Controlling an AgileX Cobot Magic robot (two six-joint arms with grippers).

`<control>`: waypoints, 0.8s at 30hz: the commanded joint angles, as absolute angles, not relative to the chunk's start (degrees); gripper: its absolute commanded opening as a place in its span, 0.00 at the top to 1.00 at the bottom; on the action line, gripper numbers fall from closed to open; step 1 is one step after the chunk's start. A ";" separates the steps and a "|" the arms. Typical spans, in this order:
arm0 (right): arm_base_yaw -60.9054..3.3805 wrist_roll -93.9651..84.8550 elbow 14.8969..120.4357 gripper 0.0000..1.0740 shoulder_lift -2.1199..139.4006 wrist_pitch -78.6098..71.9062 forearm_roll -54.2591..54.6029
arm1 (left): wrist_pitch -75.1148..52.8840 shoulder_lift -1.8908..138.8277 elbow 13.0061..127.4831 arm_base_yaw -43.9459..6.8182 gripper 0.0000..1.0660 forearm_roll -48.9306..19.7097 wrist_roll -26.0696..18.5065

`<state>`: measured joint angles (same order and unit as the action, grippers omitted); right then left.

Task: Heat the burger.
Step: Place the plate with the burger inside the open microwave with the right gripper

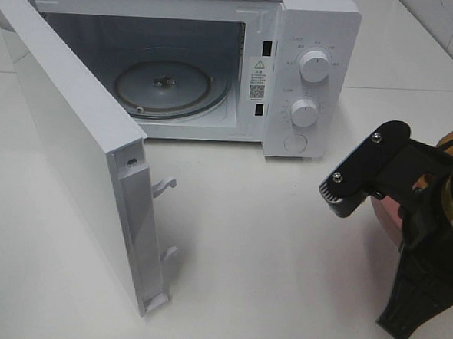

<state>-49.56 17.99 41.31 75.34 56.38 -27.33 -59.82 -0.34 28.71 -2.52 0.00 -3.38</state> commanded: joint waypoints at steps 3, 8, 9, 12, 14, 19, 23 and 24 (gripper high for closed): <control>-54.49 18.11 41.20 0.98 74.71 57.58 -31.97 | -59.64 -1.32 28.59 -2.41 0.15 0.34 -3.44; -57.98 18.11 41.20 0.98 74.71 57.70 -33.17 | -59.64 -1.32 28.59 -2.41 0.15 0.34 -3.44; -59.70 17.93 41.20 0.98 74.71 57.70 -33.35 | -59.64 -1.32 28.59 -2.41 0.15 0.34 -3.44; -61.94 17.65 41.20 0.98 74.71 57.70 -33.40 | -59.64 -1.32 28.59 -2.41 0.15 0.34 -3.44; -63.54 17.65 41.20 0.98 74.71 57.70 -33.63 | -59.64 -1.32 28.59 -2.41 0.15 0.34 -3.44; -67.32 17.65 41.20 0.98 74.71 57.64 -35.58 | -59.64 -1.32 28.59 -2.41 0.15 0.34 -3.44; -70.19 17.65 41.20 0.98 74.71 57.35 -37.93 | -59.64 -1.32 28.59 -2.41 0.15 0.34 -3.44; -70.19 17.65 41.20 0.98 74.71 57.35 -37.93 | -59.64 -1.32 28.59 -2.41 0.15 0.34 -3.44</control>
